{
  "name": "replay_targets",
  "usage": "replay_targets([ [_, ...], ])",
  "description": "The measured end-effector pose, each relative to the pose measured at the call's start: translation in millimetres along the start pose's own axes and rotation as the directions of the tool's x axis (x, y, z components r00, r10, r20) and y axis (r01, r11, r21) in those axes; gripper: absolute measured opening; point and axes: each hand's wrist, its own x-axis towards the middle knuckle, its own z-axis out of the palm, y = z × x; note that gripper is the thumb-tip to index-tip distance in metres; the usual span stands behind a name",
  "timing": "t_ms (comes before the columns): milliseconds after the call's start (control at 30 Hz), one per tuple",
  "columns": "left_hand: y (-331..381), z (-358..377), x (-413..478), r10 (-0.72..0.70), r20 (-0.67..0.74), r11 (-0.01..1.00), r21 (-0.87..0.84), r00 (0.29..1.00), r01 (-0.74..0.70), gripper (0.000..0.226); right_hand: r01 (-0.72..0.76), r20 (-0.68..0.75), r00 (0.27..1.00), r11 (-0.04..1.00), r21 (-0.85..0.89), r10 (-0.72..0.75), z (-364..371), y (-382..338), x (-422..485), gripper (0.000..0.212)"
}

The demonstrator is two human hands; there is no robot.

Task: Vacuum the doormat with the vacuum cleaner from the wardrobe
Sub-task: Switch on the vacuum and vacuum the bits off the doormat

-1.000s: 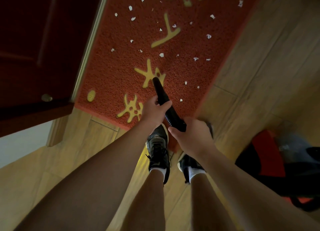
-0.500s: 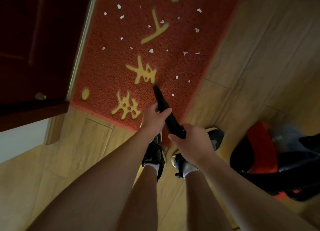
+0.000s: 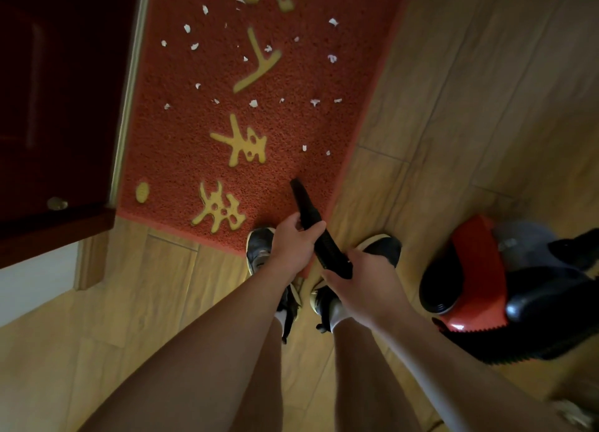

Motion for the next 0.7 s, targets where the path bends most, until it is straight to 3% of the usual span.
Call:
replay_targets([
  [200,7.1,11.3,-0.7,0.022,0.011,1.0,0.012,1.0,-0.022,0.037,-0.012,-0.032,0.999,1.0,-0.016,0.011,-6.5,6.0,-1.3,0.029],
  [400,22.6,19.8,5.5,0.03,0.033,0.999,0.031,0.999,-0.031,0.064,-0.041,-0.062,0.997,0.998,0.047,0.044,-15.6,9.5,4.1,0.029],
  [700,47.1,36.9,18.9,0.076,0.069,0.996,0.047,0.995,-0.079,0.045,-0.096,-0.103,0.989,0.989,0.109,0.107,-33.8,15.7,12.6,0.031],
])
